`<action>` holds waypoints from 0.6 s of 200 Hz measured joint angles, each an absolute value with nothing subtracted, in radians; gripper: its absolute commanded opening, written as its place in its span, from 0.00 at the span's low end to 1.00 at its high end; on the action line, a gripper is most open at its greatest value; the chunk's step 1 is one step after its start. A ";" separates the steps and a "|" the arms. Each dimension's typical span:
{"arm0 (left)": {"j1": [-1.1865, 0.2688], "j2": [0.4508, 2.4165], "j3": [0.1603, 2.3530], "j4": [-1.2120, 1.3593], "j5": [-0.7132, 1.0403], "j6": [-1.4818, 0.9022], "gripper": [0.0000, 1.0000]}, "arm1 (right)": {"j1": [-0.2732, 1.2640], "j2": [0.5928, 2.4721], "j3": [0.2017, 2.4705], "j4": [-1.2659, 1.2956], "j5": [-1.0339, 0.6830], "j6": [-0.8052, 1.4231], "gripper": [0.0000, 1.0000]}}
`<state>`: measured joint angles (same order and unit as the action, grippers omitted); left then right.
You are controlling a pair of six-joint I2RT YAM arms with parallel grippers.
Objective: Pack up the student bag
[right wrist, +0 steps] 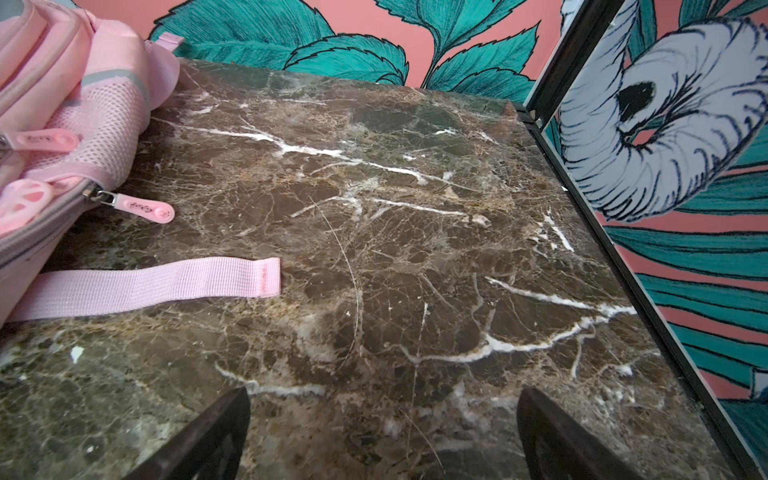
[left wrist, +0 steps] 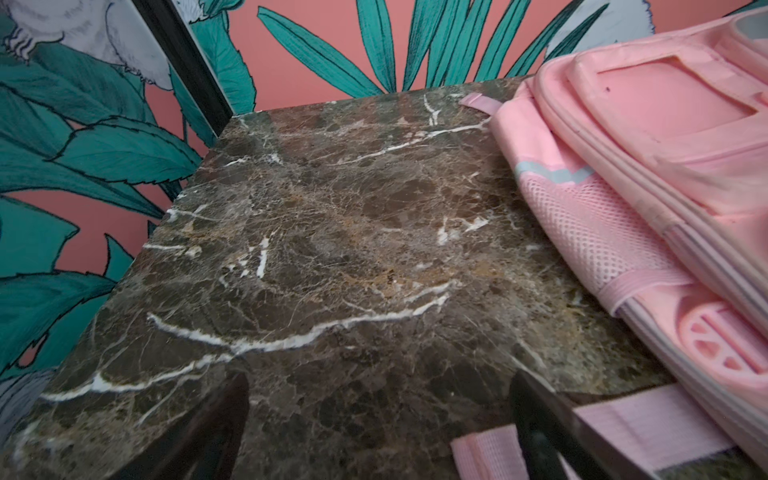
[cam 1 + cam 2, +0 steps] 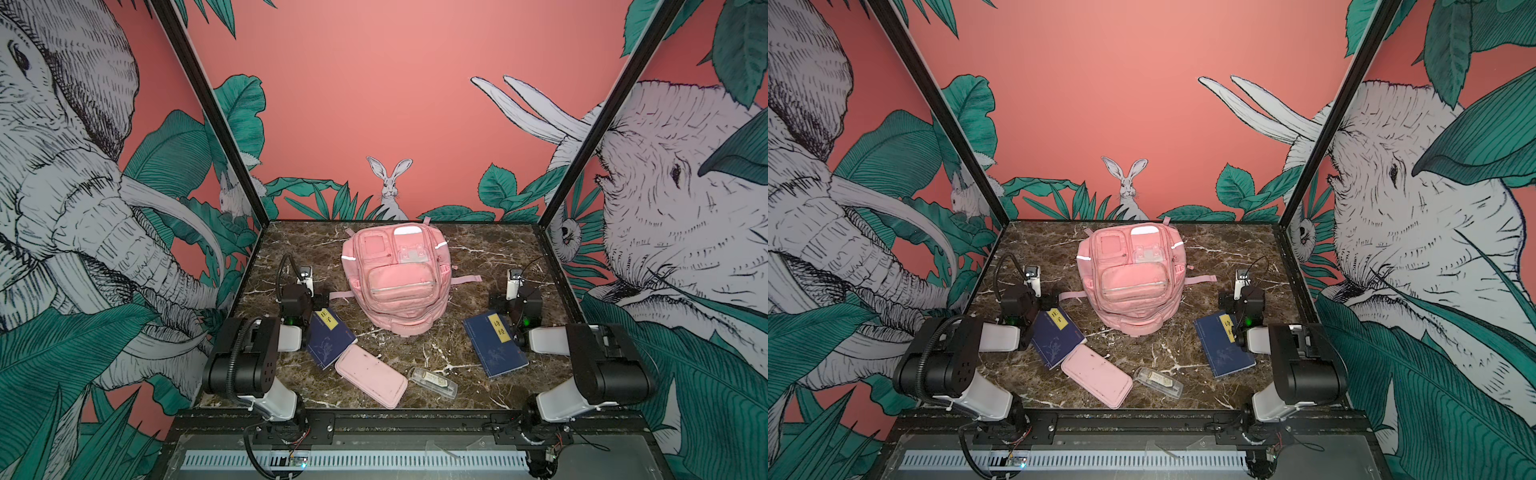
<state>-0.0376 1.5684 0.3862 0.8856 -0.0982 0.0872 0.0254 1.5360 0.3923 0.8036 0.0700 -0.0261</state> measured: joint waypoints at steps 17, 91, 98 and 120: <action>-0.042 1.541 0.380 0.873 -0.119 0.087 0.98 | 0.027 1.528 0.405 0.770 0.080 -0.024 0.97; -0.181 1.215 0.558 0.444 -0.352 -0.025 0.98 | 0.044 1.435 0.948 0.025 0.366 0.277 0.98; -0.191 1.212 0.593 0.390 -0.356 -0.051 0.98 | 0.044 1.453 1.019 -0.064 0.370 0.324 0.98; -0.200 1.220 0.717 0.212 -0.334 -0.153 0.98 | 0.044 1.510 1.186 -0.253 0.306 0.419 0.98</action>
